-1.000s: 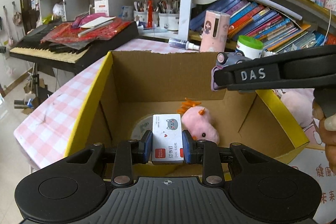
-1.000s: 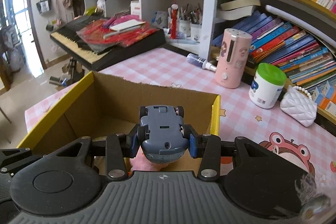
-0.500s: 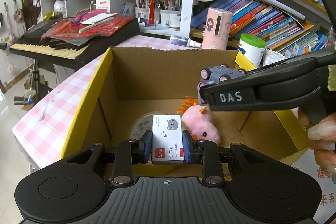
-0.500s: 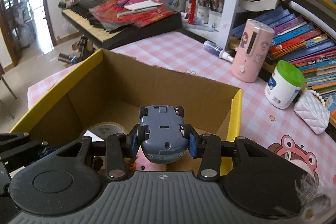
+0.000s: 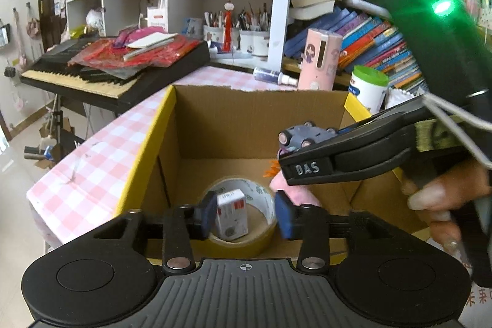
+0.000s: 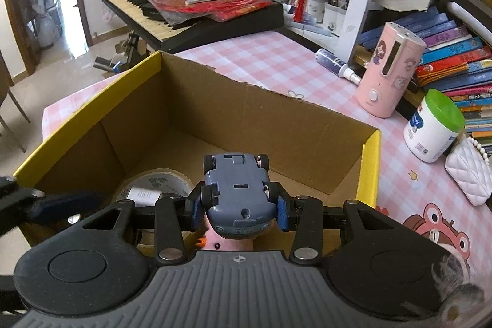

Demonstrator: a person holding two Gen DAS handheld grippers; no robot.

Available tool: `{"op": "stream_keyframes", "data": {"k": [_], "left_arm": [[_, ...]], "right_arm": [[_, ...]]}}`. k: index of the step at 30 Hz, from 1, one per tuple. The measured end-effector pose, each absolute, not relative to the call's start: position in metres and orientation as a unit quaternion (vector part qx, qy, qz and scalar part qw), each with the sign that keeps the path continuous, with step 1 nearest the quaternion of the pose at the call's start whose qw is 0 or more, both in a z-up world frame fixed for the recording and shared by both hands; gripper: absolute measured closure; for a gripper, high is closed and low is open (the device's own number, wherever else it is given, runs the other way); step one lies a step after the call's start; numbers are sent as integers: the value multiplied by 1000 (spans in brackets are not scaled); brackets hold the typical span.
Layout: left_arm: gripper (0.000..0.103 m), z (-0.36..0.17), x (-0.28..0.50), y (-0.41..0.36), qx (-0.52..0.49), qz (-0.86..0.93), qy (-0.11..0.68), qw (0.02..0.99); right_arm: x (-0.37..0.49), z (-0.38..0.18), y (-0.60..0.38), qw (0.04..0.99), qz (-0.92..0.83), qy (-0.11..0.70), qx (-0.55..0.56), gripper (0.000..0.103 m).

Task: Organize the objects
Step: 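Lower the medicine box into the yellow box and open the left tool while the right tool releases the car, then withdraw both open tools up out of the yellow box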

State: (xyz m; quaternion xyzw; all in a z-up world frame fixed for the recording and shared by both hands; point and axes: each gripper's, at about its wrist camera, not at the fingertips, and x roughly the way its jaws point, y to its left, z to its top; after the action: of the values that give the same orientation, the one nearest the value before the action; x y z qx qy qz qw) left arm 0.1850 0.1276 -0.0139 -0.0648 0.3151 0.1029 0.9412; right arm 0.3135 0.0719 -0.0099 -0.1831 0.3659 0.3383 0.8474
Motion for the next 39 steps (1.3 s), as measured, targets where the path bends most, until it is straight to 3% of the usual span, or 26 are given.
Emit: {"op": "stream_keyframes", "data": {"k": [7,14,28,39], "left_arm": [[45,-8,171,132,-64,110,300,946],[28,1,157,136,-70,125,274,951],[21,15,117,147,-102,169,237,951],[18,8,73,143,-106,165,247,949]], "right_arm": [[319,-20,83,837,333,386,-200,61],[307,1,72,859,332,351,-172,52],[228,49,7,932,259,233,-100,38],[162,32,-18,948,198,233,-85,31]]}}
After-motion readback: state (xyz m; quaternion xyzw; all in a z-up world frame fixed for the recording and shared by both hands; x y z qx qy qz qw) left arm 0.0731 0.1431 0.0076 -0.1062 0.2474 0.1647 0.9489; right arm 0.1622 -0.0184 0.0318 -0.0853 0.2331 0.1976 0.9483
